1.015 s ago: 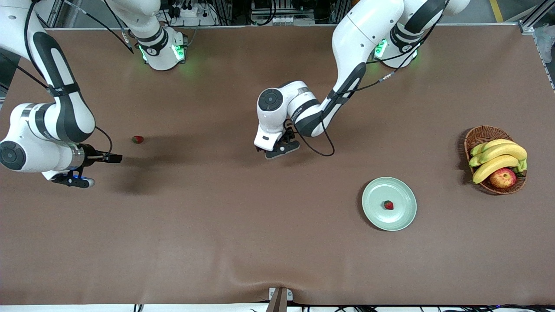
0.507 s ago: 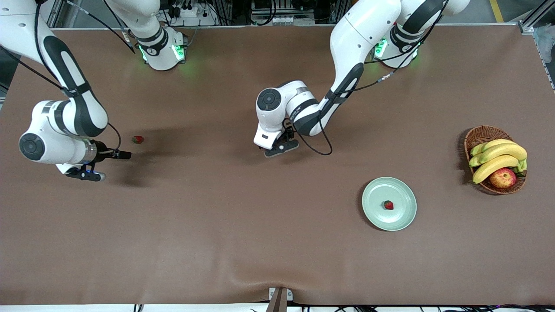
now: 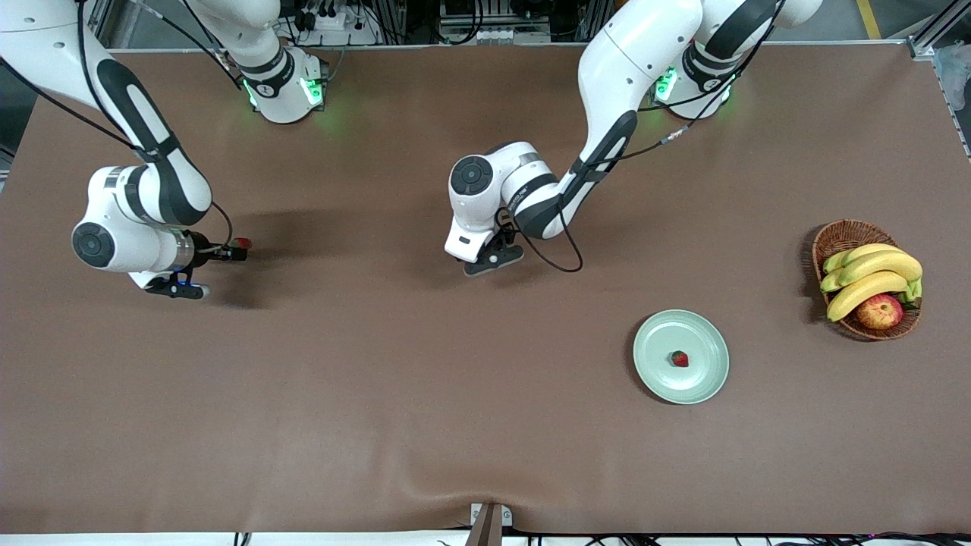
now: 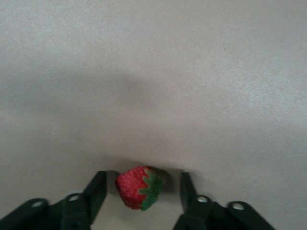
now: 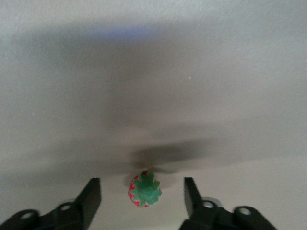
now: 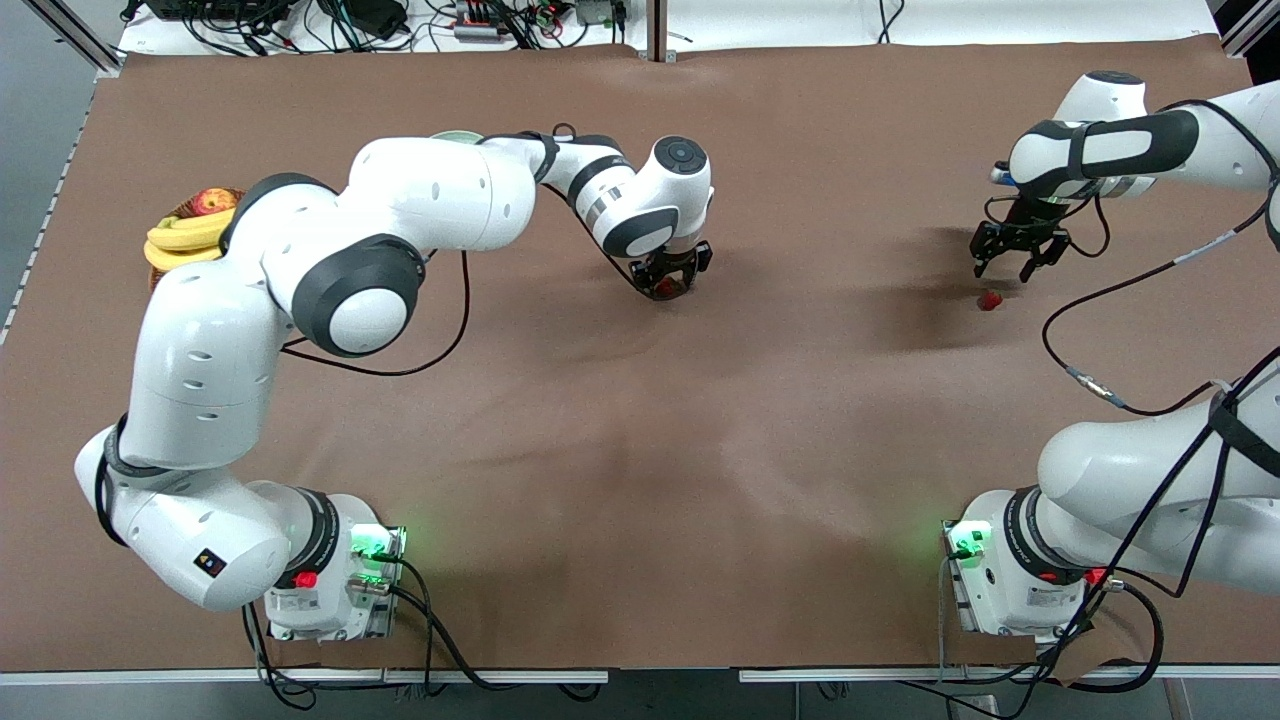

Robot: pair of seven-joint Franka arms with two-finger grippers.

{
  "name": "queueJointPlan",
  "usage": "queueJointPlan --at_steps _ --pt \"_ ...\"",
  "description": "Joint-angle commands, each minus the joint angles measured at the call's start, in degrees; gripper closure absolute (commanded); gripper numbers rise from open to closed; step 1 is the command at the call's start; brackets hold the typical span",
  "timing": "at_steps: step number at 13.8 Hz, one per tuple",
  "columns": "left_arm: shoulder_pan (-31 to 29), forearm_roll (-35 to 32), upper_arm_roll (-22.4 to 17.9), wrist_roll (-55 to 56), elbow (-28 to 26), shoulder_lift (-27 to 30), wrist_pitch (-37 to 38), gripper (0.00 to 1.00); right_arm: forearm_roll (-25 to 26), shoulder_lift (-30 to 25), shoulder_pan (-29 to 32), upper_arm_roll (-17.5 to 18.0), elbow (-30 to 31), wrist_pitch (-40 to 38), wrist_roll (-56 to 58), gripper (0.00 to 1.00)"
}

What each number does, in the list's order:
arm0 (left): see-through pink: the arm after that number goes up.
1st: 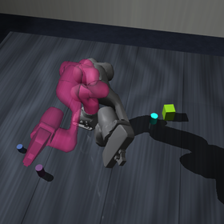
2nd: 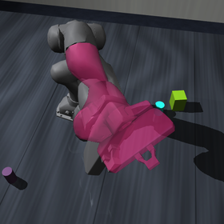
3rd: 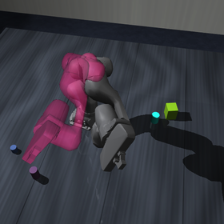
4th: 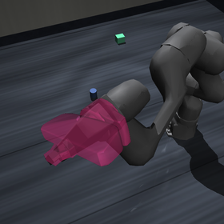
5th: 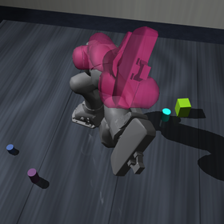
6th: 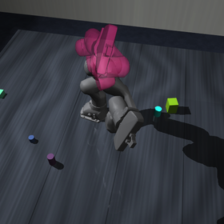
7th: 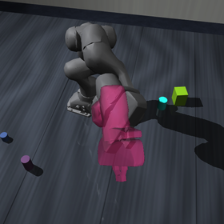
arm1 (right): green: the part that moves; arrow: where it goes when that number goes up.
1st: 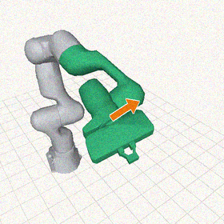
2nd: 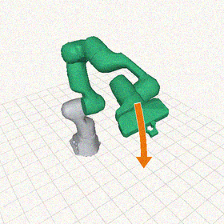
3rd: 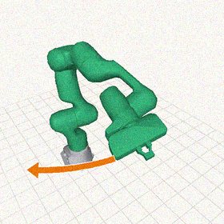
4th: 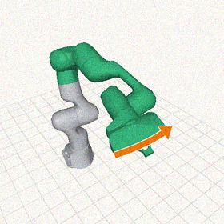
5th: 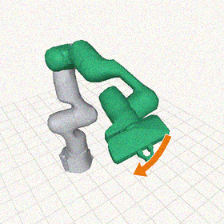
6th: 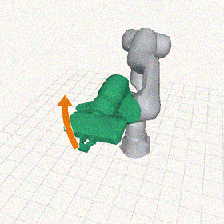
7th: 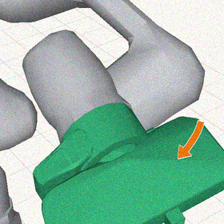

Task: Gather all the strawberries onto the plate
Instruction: 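Bring the left gripper's strawberry over the plate while the right gripper carries another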

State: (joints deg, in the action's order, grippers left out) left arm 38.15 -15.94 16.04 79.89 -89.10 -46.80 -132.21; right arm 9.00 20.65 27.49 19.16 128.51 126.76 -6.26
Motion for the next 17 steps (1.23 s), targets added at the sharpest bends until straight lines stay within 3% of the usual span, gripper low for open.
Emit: queueJointPlan --at_steps 1,2,5,10,13,15,17 --pt "0.0 -1.2 -0.13 -1.05 0.15 0.75 1.77 0.95 0.76 -2.19 0.72 0.61 3.15 1.29 0.37 0.28" --pt "-0.09 -1.2 -0.04 -1.14 0.33 0.92 2.56 1.0 0.76 -2.19 0.72 0.61 3.93 2.69 0.37 0.3" --pt "-0.62 -1.02 -0.13 -1.05 0.68 1.98 3.88 1.0 0.76 -1.58 0.98 0.52 5.78 6.04 0.38 0.34" --pt "-11.58 -1.1 -0.21 -1.31 0.86 6.46 3.97 1.0 0.85 -1.58 0.72 0.52 6.14 5.69 0.64 0.71" --pt "-19.31 -2.42 -0.48 -4.98 1.21 6.38 3.97 1.0 0.94 -1.66 0.72 0.52 5.79 5.34 1.87 0.94" --pt "-23.8 -3.3 -0.48 -8.42 1.03 6.03 3.97 1.0 0.85 -2.1 0.63 0.7 4.04 2.63 2.13 0.98" --pt "-25.31 -3.22 -0.48 -11.76 0.42 5.67 3.97 1.0 0.24 -2.1 0.46 1.4 -1.21 -5.26 1.34 0.98"
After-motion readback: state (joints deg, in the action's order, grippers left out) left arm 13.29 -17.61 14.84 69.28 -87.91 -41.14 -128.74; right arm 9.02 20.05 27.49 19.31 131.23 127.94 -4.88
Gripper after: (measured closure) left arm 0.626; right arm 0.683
